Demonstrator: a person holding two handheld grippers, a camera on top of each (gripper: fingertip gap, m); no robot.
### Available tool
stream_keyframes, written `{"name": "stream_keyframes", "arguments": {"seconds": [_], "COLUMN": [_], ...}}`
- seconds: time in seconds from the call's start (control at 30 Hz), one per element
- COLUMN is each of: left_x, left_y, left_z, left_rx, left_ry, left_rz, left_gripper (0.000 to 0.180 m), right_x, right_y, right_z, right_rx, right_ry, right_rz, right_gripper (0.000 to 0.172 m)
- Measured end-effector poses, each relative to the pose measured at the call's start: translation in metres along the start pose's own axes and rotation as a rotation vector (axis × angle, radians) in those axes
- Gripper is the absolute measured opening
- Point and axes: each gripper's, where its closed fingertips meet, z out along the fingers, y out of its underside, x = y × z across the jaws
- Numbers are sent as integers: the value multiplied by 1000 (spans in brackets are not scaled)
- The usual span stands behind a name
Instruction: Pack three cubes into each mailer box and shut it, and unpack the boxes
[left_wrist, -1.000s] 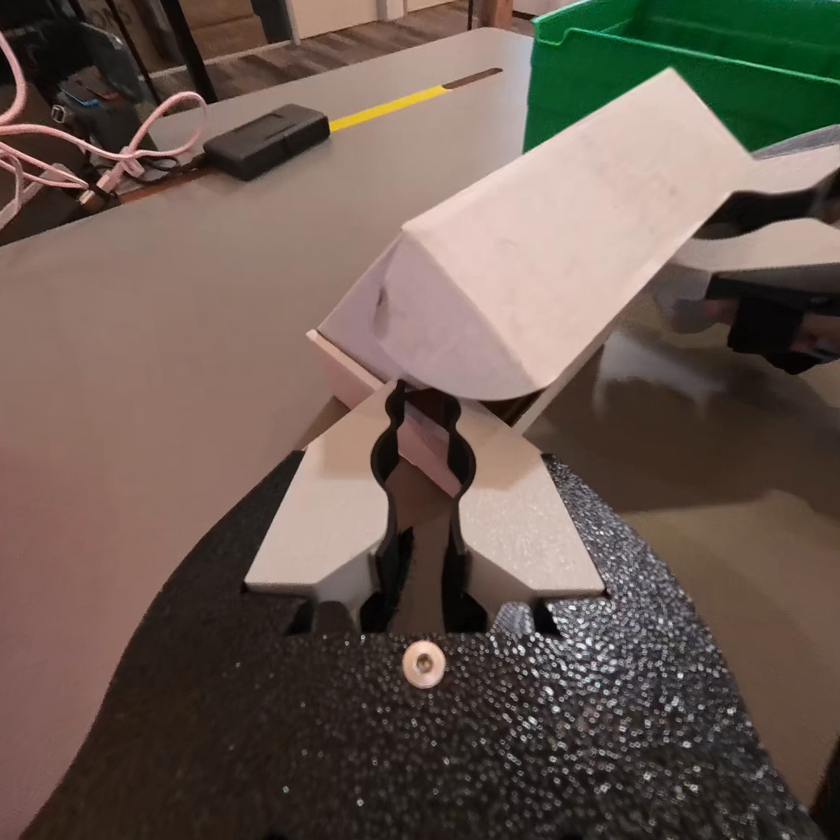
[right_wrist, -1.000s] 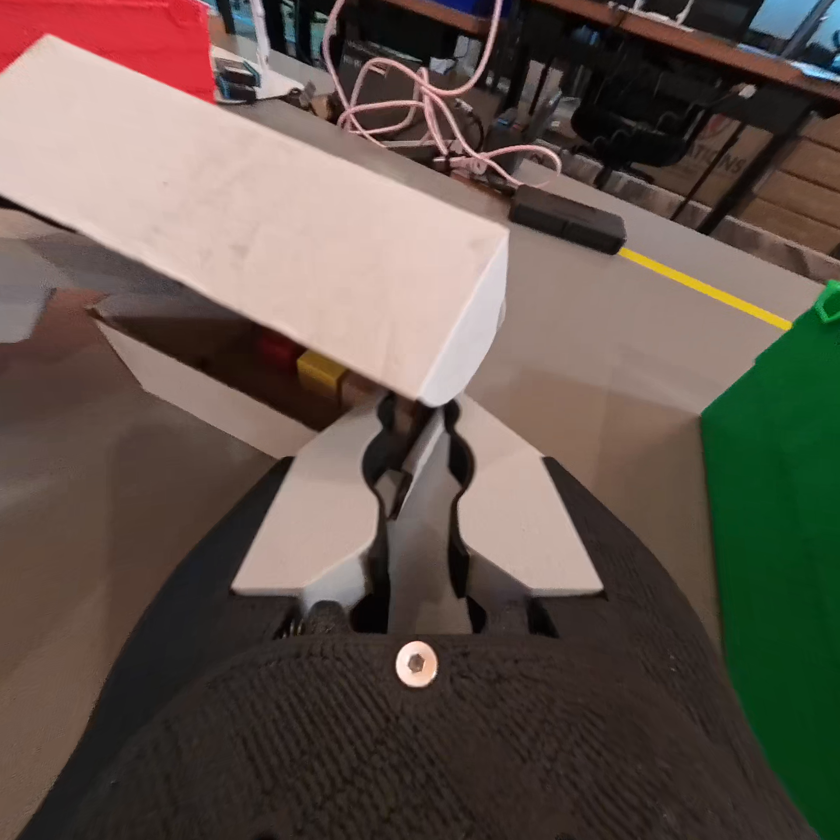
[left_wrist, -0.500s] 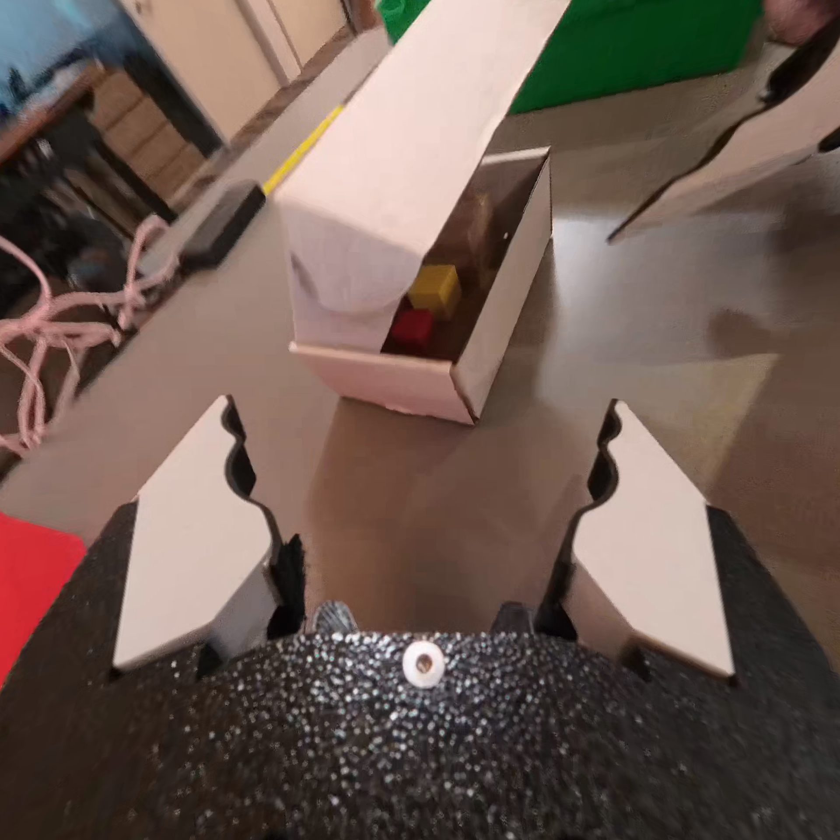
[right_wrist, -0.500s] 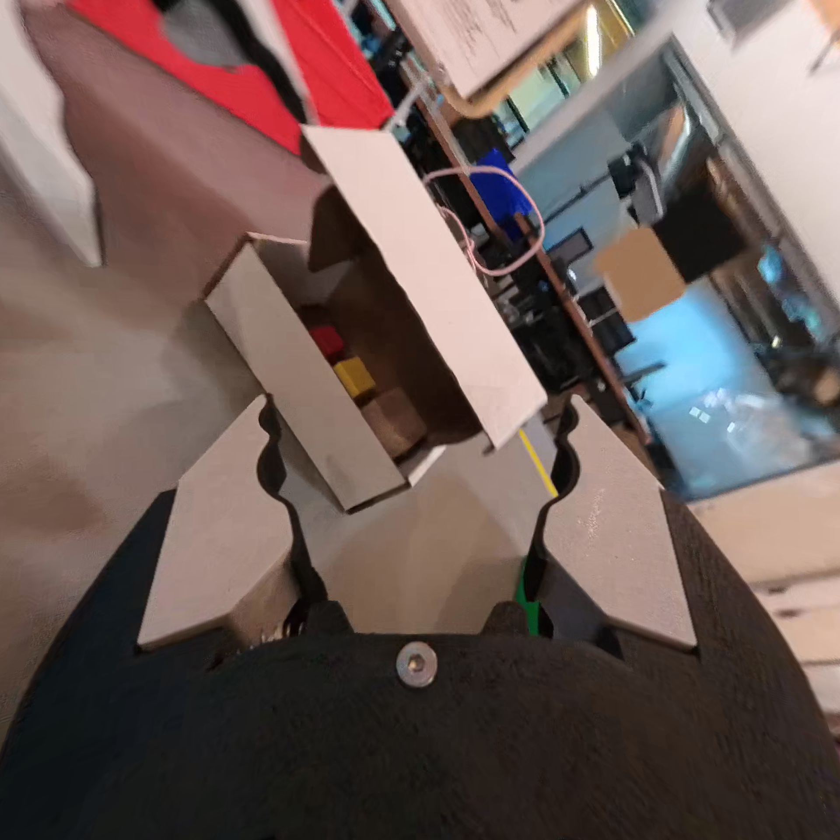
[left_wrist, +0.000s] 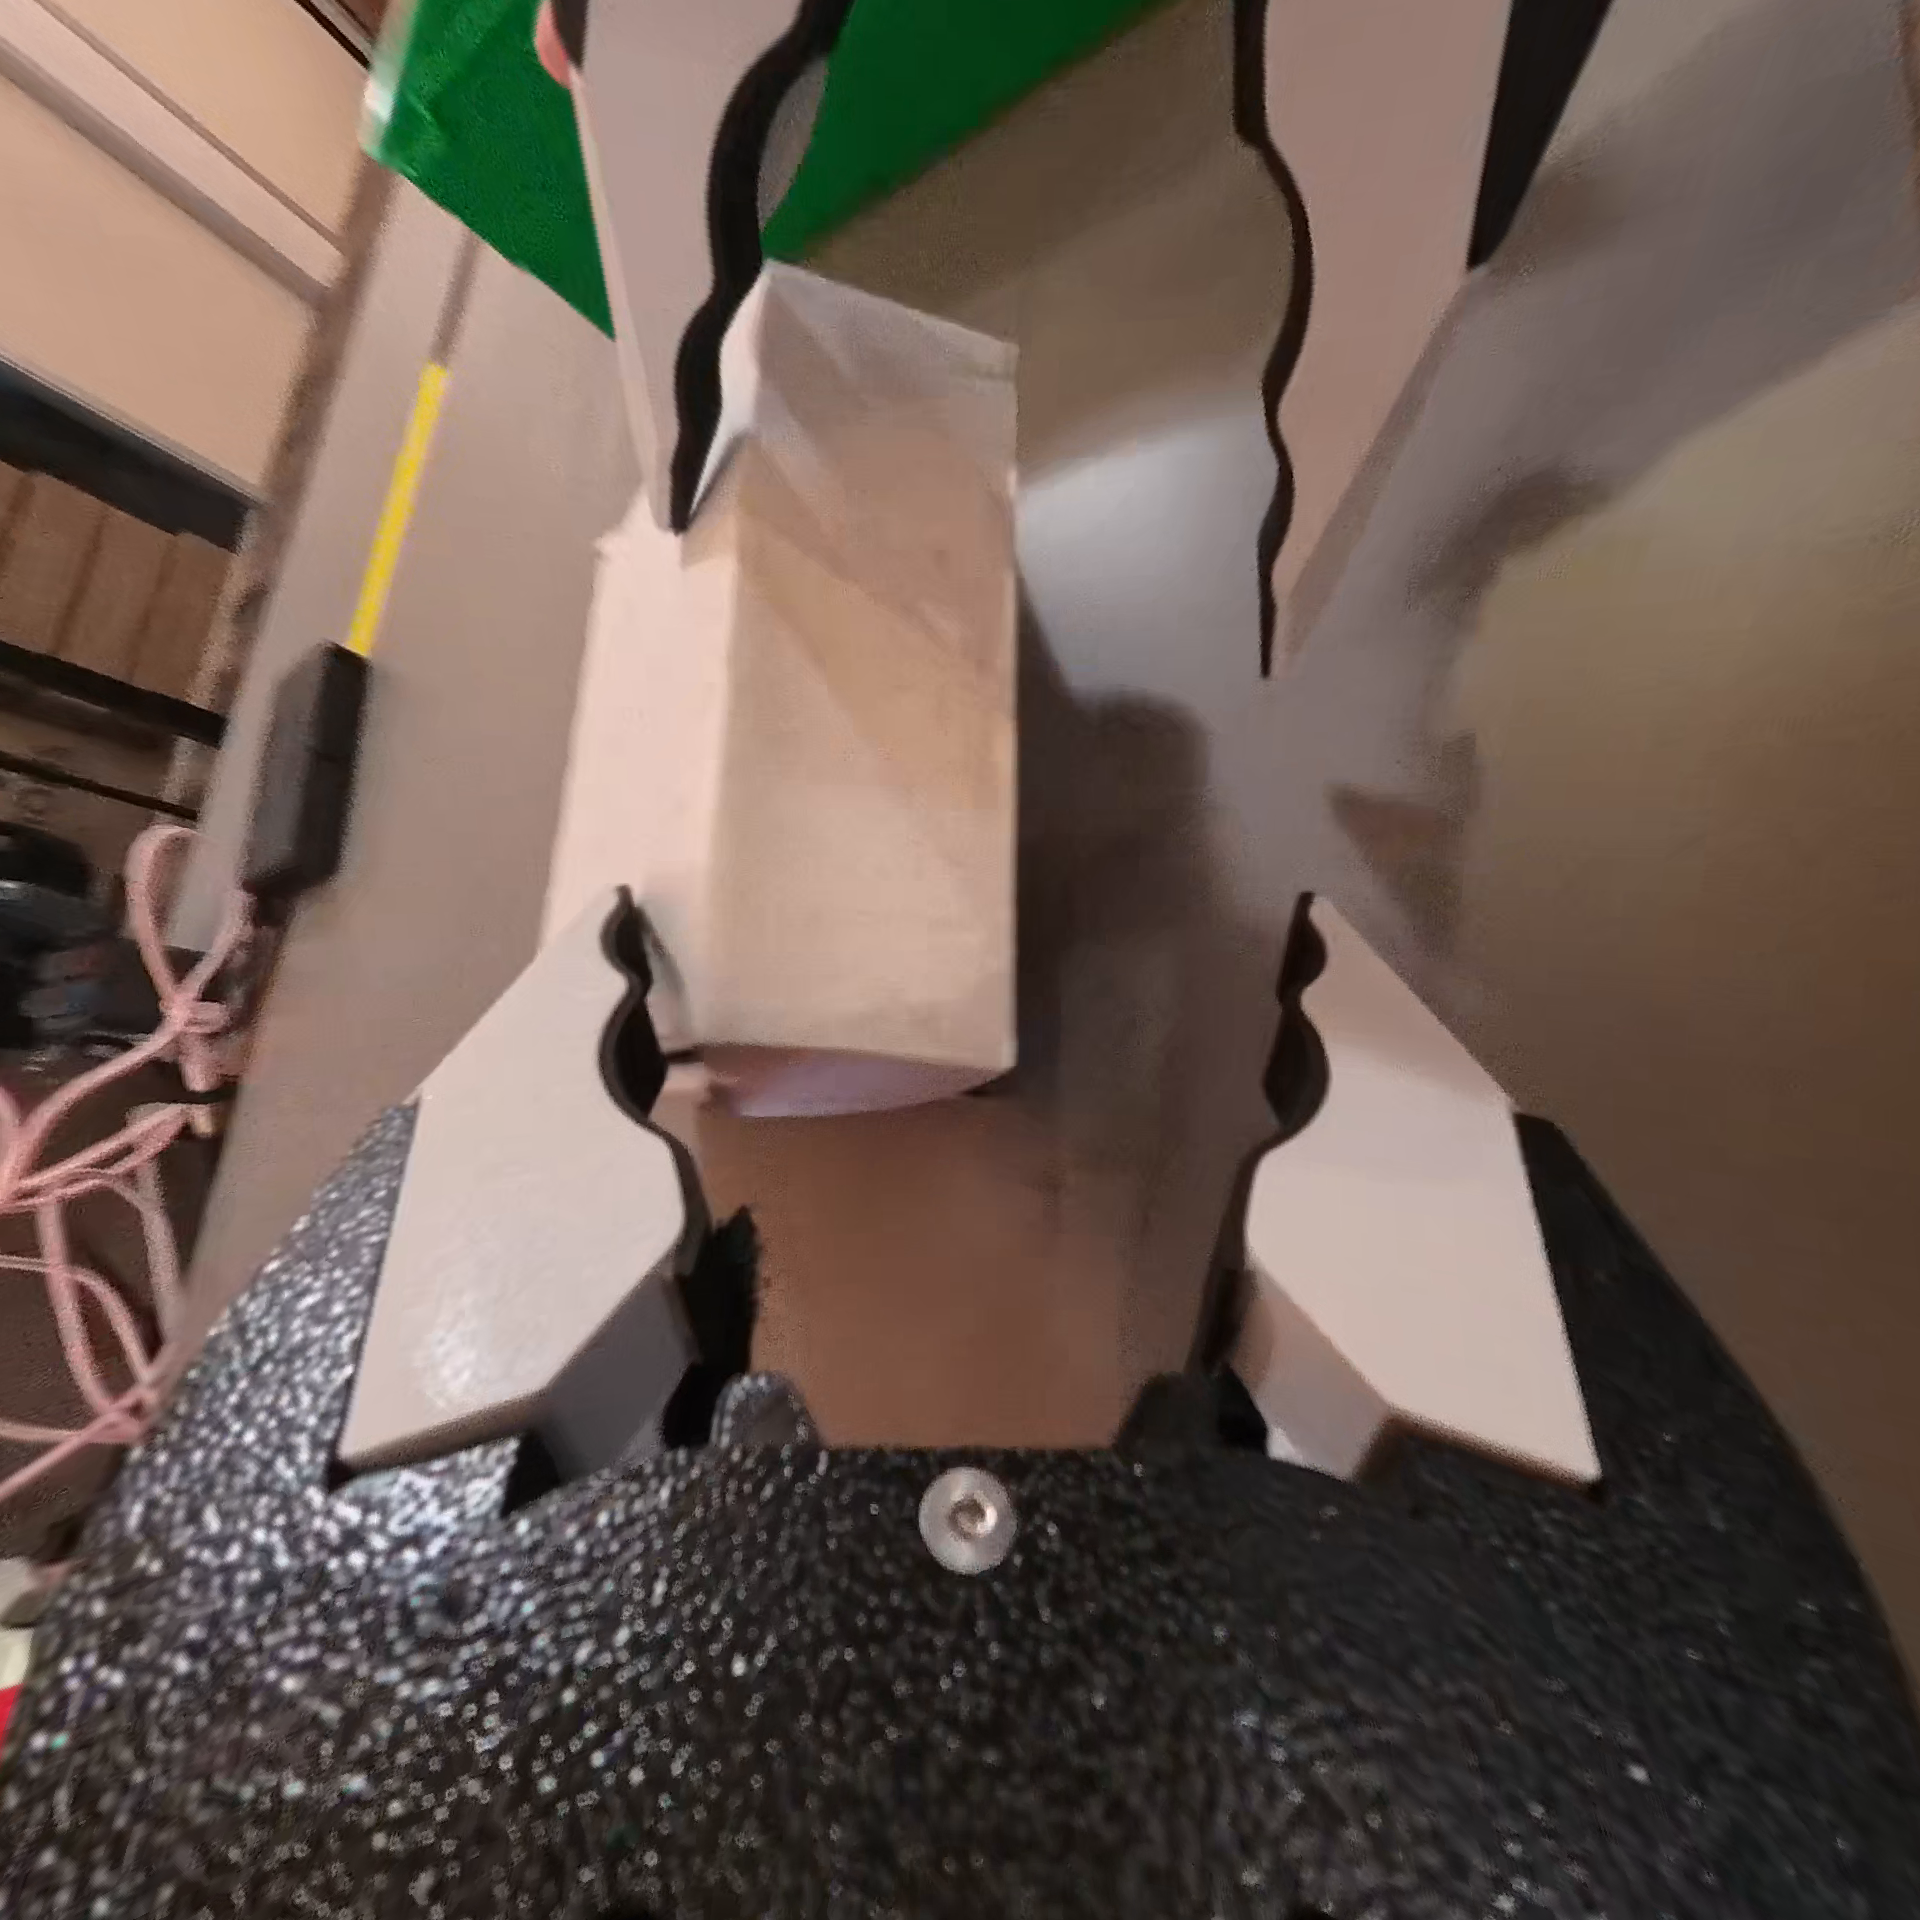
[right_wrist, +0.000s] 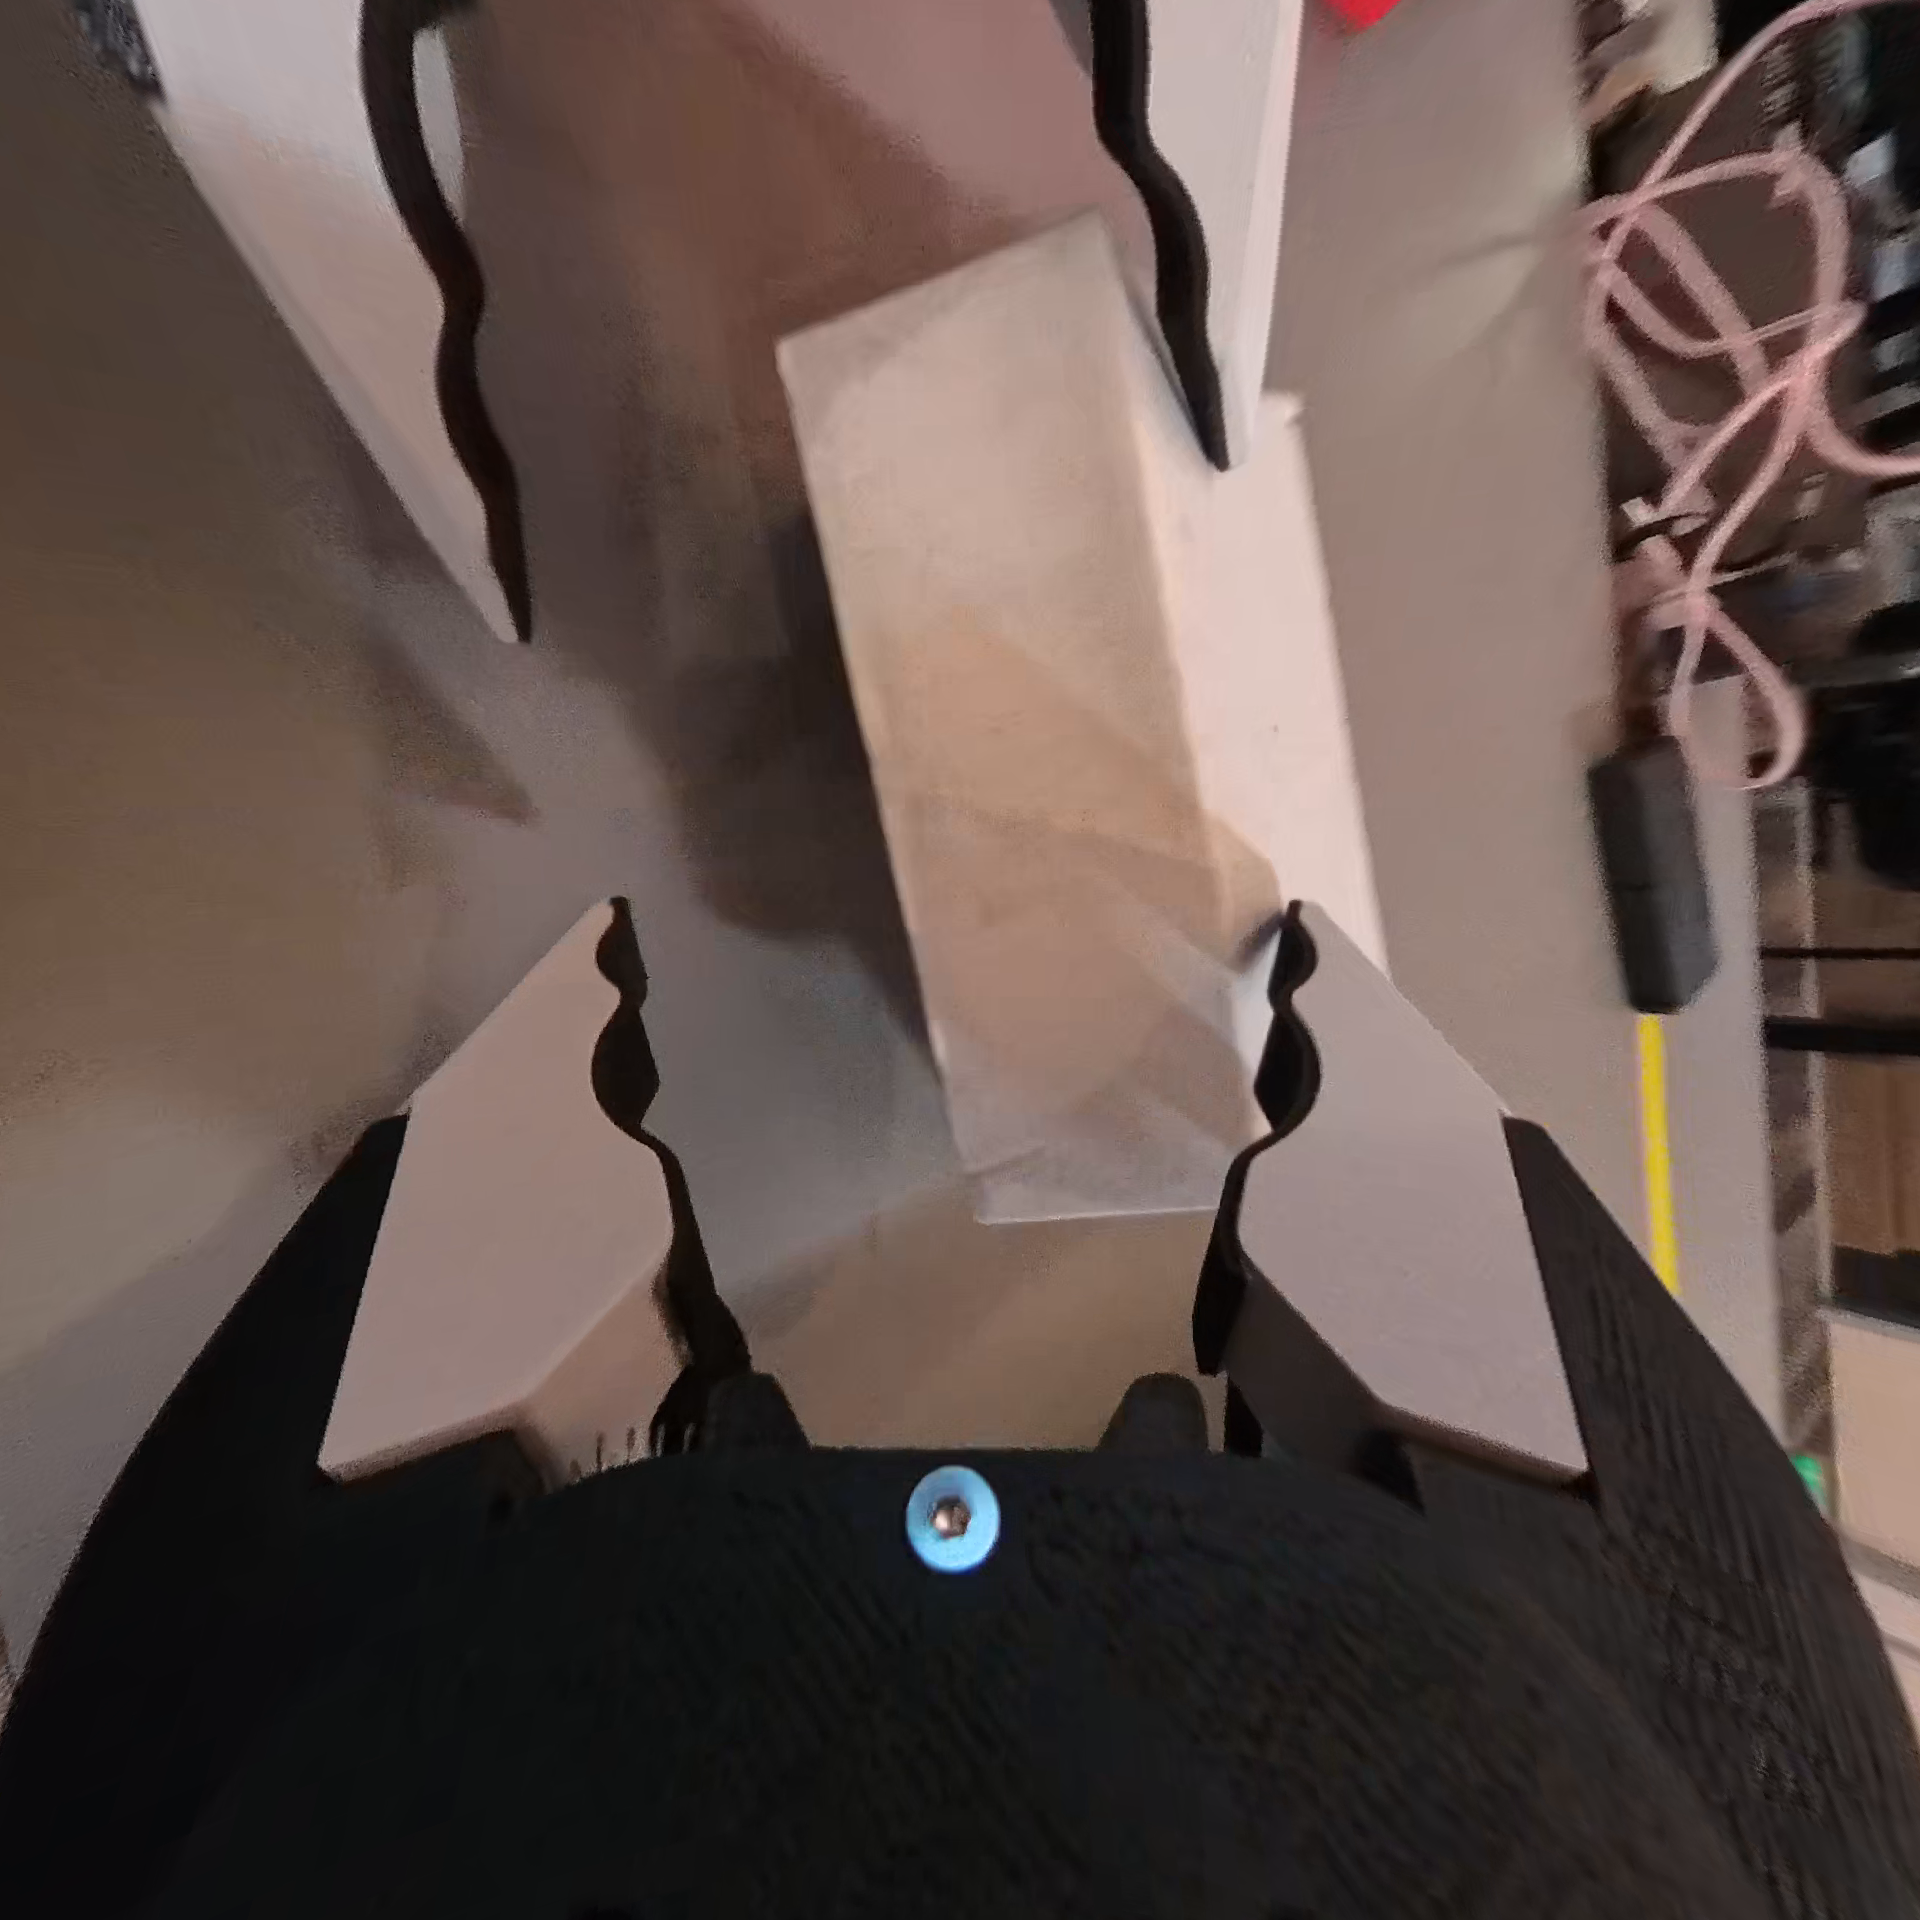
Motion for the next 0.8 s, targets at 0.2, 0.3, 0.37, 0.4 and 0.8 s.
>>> {"name": "stream_keyframes", "arguments": {"seconds": [0.2, 0.3, 0.37, 0.4, 0.8], "left_x": [2, -6, -7, -7, -32], "left_y": [13, 15, 13, 13, 3], "left_z": [13, 15, 15, 15, 17], "left_rx": [-18, -35, -33, -30, 45], "left_ry": [-92, -214, -241, -242, -172], "left_rz": [-9, 157, 172, 184, -59], "left_gripper": [89, 69, 68, 67, 67], "right_x": [-14, -13, -10, -9, 25], "right_y": [7, 7, 8, 7, -2], "right_z": [13, 11, 10, 10, 14], "right_rx": [57, 64, 50, 53, -17], "right_ry": [-25, -33, -4, 21, 395], "right_rz": [89, 98, 57, 24, -358], "right_gripper": [109, 108, 108, 108, 105]}}
